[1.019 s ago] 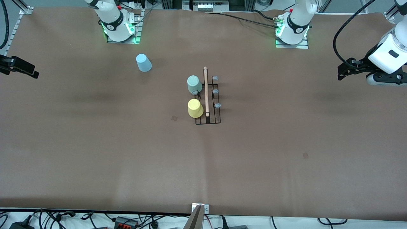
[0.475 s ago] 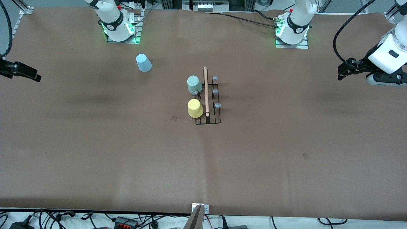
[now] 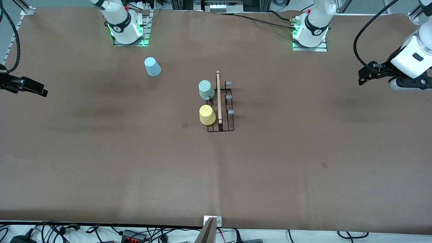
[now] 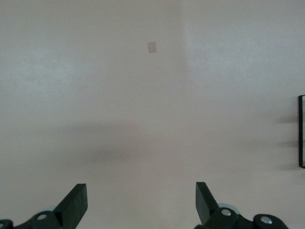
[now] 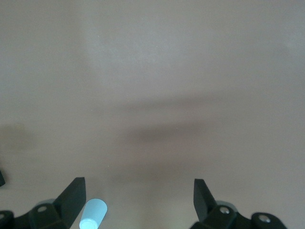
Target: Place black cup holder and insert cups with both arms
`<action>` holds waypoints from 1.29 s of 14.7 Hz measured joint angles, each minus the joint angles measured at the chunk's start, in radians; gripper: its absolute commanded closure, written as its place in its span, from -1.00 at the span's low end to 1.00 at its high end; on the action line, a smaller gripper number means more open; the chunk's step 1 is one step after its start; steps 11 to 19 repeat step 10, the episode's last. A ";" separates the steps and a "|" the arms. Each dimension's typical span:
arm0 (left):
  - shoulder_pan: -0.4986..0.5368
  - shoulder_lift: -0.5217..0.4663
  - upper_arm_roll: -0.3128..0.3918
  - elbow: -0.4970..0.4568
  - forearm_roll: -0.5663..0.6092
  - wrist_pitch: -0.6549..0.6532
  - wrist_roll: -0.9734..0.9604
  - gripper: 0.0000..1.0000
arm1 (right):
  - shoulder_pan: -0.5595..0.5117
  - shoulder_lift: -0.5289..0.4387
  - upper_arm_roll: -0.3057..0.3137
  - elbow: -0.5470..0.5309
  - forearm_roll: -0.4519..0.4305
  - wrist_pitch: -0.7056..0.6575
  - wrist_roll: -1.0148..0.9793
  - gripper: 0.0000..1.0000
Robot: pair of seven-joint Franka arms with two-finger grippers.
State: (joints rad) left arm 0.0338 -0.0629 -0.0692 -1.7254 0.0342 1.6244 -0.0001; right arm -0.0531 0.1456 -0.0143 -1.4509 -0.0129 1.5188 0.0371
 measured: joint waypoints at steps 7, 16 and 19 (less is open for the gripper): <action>0.000 0.000 0.000 0.000 0.000 0.000 0.000 -1.00 | 0.019 -0.005 0.000 0.027 0.000 -0.002 0.000 -1.00; 0.000 0.000 0.000 0.000 0.000 0.000 0.000 -1.00 | 0.019 -0.013 0.000 0.028 0.000 -0.009 0.000 -1.00; 0.000 0.000 0.000 0.000 0.000 0.000 0.000 -1.00 | 0.019 -0.013 0.000 0.028 0.000 -0.009 0.000 -1.00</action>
